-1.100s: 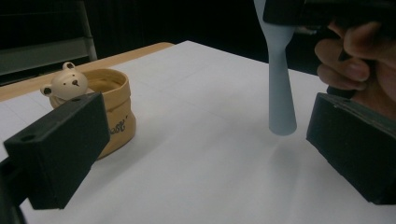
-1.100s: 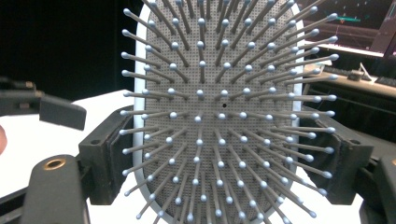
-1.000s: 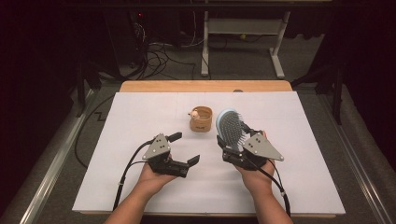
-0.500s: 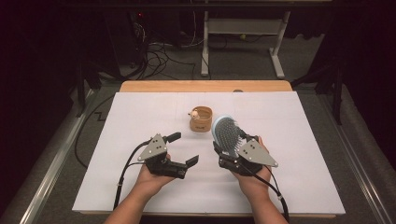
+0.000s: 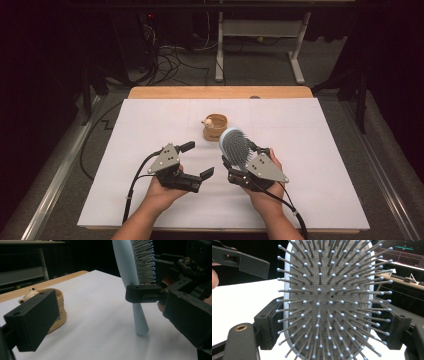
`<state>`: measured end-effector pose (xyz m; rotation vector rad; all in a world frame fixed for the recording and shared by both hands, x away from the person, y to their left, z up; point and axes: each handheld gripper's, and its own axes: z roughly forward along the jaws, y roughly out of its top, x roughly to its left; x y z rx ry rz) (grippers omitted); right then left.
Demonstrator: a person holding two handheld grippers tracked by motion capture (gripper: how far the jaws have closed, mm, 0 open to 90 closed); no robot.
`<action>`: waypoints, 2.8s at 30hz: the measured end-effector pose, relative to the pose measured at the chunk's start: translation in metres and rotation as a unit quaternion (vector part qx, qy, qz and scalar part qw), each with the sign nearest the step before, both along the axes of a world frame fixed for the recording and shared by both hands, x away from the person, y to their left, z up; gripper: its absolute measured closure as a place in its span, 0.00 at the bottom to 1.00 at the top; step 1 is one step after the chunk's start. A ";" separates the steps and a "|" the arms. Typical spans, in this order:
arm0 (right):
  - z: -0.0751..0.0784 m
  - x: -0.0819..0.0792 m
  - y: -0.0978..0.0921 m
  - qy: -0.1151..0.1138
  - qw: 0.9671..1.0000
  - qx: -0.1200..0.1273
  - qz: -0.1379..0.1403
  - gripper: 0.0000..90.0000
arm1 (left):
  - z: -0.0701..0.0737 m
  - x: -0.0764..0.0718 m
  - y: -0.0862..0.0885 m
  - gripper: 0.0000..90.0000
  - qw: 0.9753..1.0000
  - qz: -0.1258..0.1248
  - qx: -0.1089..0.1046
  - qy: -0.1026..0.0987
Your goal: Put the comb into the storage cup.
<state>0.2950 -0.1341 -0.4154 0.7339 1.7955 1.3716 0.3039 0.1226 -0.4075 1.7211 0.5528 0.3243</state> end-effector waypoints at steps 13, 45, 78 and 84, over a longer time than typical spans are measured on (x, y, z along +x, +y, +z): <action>-0.002 -0.005 0.010 -0.010 1.000 -0.011 0.008 0.23 | 0.006 -0.002 0.000 0.01 1.000 0.002 -0.005 0.002; 0.002 -0.016 0.030 -0.021 0.999 -0.022 0.038 0.23 | 0.016 -0.007 -0.003 0.02 1.000 0.002 -0.006 0.003; -0.006 -0.022 0.049 -0.023 0.997 -0.045 0.061 0.23 | 0.015 -0.005 0.000 0.04 1.000 -0.001 -0.012 0.019; -0.009 -0.022 0.052 -0.020 0.997 -0.048 0.062 0.23 | 0.016 -0.004 0.001 0.05 1.000 0.003 -0.014 0.021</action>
